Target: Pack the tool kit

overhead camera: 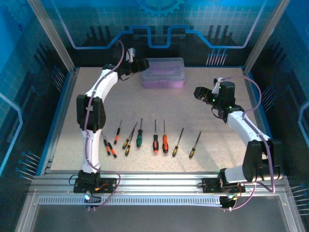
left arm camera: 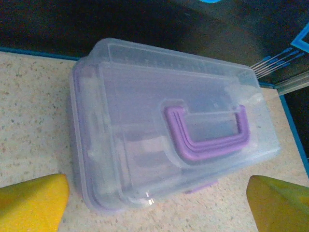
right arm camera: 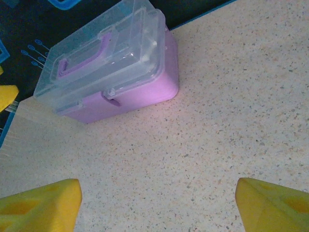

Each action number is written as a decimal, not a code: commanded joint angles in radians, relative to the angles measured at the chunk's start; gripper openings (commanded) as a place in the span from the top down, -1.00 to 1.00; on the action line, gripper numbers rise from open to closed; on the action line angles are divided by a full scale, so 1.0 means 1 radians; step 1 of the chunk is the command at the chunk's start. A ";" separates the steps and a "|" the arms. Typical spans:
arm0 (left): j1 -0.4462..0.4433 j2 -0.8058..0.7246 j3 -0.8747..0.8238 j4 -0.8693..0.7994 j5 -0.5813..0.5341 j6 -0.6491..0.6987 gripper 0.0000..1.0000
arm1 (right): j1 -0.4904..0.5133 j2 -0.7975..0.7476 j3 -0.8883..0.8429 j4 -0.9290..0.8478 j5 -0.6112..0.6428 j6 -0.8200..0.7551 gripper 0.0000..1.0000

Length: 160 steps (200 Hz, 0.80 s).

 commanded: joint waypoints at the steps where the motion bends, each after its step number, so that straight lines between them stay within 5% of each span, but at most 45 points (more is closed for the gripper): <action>1: 0.002 0.067 0.111 -0.090 0.028 0.039 -0.93 | 0.007 0.012 -0.005 0.002 -0.021 0.001 -0.69; 139: -0.016 0.178 0.106 -0.034 0.019 0.032 -0.84 | 0.013 0.105 0.044 -0.013 -0.034 0.002 -0.69; 160: -0.022 0.156 0.064 -0.042 0.048 0.015 -0.77 | 0.012 0.112 0.061 -0.021 -0.057 -0.003 -0.44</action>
